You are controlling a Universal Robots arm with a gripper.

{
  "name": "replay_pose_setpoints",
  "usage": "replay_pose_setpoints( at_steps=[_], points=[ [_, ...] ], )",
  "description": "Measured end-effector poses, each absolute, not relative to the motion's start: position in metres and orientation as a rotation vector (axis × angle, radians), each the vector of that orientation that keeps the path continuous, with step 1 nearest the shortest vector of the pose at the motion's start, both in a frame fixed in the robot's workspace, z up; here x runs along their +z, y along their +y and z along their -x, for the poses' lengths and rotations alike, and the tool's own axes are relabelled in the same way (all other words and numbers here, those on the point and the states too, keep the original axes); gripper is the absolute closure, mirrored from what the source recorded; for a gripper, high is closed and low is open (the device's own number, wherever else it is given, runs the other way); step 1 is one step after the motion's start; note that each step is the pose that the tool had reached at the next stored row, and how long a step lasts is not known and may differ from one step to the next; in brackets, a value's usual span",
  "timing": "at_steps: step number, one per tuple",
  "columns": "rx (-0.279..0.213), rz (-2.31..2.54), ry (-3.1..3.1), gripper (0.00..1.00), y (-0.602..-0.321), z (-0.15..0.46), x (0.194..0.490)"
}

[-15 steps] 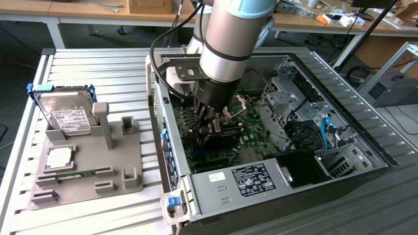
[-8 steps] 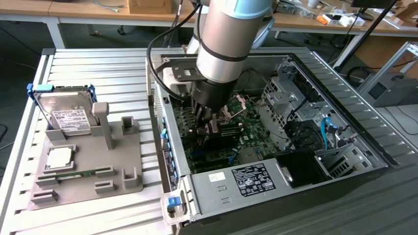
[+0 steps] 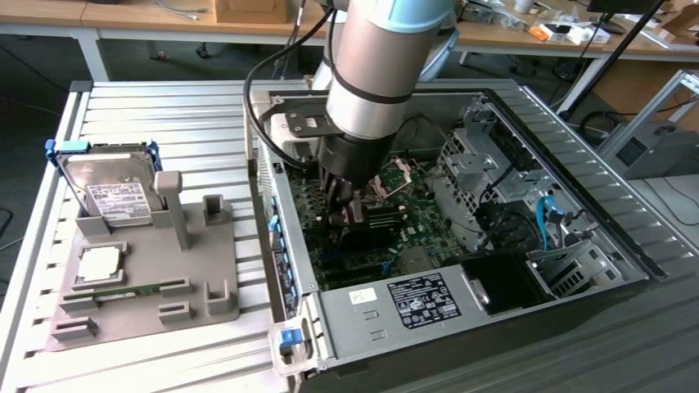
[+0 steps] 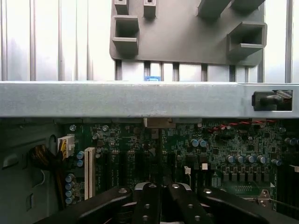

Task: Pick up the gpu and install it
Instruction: 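Press down on the gpu until it lock into place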

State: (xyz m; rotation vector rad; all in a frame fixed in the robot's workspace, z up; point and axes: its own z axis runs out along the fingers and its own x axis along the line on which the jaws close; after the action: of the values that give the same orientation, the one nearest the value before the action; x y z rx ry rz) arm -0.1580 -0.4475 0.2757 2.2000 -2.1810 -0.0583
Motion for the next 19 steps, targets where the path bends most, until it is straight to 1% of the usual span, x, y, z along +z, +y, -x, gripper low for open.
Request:
replay_pose_setpoints(
  at_steps=[13, 19],
  points=[
    [-0.056, -2.199, -2.18, 0.89, -0.4483, 0.1631, 0.2734],
    [-0.056, -2.199, -2.181, 0.89, -0.4483, 0.1628, 0.2799]
  ],
)
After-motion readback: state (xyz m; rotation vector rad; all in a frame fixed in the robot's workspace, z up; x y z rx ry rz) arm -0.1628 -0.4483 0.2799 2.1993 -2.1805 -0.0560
